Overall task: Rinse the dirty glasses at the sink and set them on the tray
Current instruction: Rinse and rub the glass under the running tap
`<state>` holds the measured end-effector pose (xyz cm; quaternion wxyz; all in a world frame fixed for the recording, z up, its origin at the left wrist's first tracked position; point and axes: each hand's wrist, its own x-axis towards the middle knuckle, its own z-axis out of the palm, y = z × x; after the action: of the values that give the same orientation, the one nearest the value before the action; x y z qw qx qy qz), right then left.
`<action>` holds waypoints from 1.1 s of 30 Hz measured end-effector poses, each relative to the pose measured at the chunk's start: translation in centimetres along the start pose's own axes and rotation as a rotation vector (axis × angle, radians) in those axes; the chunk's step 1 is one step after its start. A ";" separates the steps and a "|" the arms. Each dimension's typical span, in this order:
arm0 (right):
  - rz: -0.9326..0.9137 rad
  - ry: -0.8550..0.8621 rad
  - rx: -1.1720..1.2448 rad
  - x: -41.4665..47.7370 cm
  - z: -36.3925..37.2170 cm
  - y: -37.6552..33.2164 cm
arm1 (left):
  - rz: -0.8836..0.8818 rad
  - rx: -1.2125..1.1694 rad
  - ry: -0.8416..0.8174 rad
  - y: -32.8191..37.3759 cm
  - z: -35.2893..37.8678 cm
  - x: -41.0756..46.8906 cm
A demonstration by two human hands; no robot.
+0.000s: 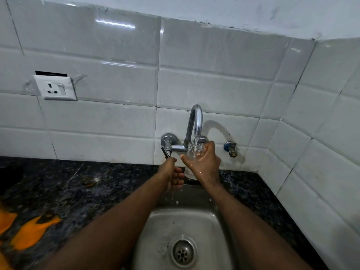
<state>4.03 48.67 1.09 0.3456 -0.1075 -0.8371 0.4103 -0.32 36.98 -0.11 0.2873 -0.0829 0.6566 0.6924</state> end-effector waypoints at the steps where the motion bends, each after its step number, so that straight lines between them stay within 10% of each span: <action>1: 0.029 0.028 0.043 -0.1 0.2 -0.3 | -0.014 -0.054 -0.047 -0.2 0.3 -0.3; 6: 0.283 0.096 0.188 -1.1 1.1 -1.2 | 0.081 -0.263 -0.173 1.1 2.1 -0.8; 13: 0.697 -0.239 0.460 -0.8 0.6 -0.1 | 0.698 0.752 0.576 2.2 1.7 -0.5; 22: 0.882 -0.418 0.623 -0.7 0.7 -0.4 | 1.194 0.833 0.437 1.8 0.0 -0.1; 27: 0.786 -0.405 0.482 0.3 1.0 -0.3 | 1.076 0.709 0.376 1.2 -0.7 0.3; 33: 0.292 -0.225 0.107 0.5 1.4 -0.8 | 0.328 0.490 0.449 2.5 0.0 1.0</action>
<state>2.77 47.54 1.37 0.1918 -0.1630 -0.8228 0.5095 -2.40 37.36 1.53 0.0325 -0.0550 0.8541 0.5161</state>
